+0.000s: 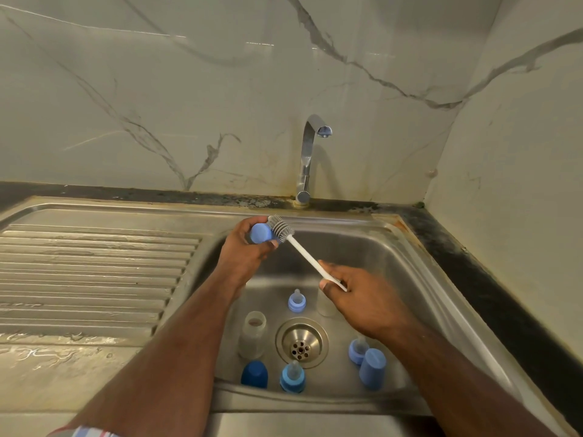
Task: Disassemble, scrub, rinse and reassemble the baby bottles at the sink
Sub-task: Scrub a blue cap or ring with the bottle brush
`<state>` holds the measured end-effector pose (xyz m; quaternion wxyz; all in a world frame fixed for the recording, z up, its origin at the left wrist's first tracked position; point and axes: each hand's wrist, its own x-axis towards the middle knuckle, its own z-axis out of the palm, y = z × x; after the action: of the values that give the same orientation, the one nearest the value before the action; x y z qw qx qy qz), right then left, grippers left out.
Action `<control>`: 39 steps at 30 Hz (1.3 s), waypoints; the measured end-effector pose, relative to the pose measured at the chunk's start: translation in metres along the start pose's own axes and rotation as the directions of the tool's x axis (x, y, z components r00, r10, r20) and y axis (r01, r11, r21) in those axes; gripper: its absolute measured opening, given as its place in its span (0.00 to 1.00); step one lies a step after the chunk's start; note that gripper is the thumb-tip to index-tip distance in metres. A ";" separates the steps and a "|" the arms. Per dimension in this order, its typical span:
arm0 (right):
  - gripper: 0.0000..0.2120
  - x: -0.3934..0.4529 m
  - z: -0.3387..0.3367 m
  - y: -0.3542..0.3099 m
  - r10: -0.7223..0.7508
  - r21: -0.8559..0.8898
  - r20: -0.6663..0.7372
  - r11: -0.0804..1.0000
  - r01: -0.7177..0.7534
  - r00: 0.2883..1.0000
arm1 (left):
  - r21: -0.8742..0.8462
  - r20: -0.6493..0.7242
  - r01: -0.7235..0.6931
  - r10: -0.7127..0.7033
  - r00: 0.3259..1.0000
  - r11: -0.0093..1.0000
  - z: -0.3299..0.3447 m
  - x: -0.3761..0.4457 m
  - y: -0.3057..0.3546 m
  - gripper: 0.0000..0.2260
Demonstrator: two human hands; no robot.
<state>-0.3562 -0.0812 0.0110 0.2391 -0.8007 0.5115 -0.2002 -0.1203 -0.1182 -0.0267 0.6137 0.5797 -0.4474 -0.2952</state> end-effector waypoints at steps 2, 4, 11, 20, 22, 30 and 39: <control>0.20 -0.001 -0.001 0.000 -0.004 -0.005 -0.007 1.000 0.004 1.000 | -0.022 0.000 0.012 -0.012 1.000 1.000 -0.001 0.000 0.000 0.17; 0.21 0.000 -0.002 0.002 0.009 -0.001 -0.040 1.000 -0.009 0.999 | -0.015 -0.006 0.026 -0.027 1.000 1.000 -0.002 0.000 -0.001 0.18; 0.21 0.004 0.001 -0.001 -0.007 -0.025 -0.042 1.000 0.006 0.999 | -0.019 -0.023 0.037 -0.037 0.999 0.999 0.000 -0.003 0.002 0.21; 0.22 0.005 -0.001 -0.003 -0.014 -0.057 -0.053 0.998 0.010 0.999 | -0.002 -0.010 0.031 -0.031 0.999 1.000 0.000 -0.005 0.004 0.20; 0.23 0.007 -0.004 0.001 0.027 -0.059 -0.072 0.998 -0.031 0.997 | 0.009 0.006 0.026 -0.026 1.000 1.000 0.000 -0.007 0.005 0.20; 0.22 0.008 0.000 0.003 -0.002 -0.035 -0.074 0.999 0.000 0.997 | -0.076 0.005 0.080 -0.080 0.997 0.994 0.001 -0.005 0.003 0.19; 0.22 0.009 0.001 0.006 0.004 0.019 -0.085 1.000 -0.002 0.996 | -0.415 0.025 0.194 -0.202 0.979 0.889 0.002 -0.008 0.014 0.13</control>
<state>-0.3570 -0.0912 0.0076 0.2250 -0.7883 0.5205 -0.2387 -0.1276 -0.1094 -0.0149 0.6938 0.4812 -0.3073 -0.4389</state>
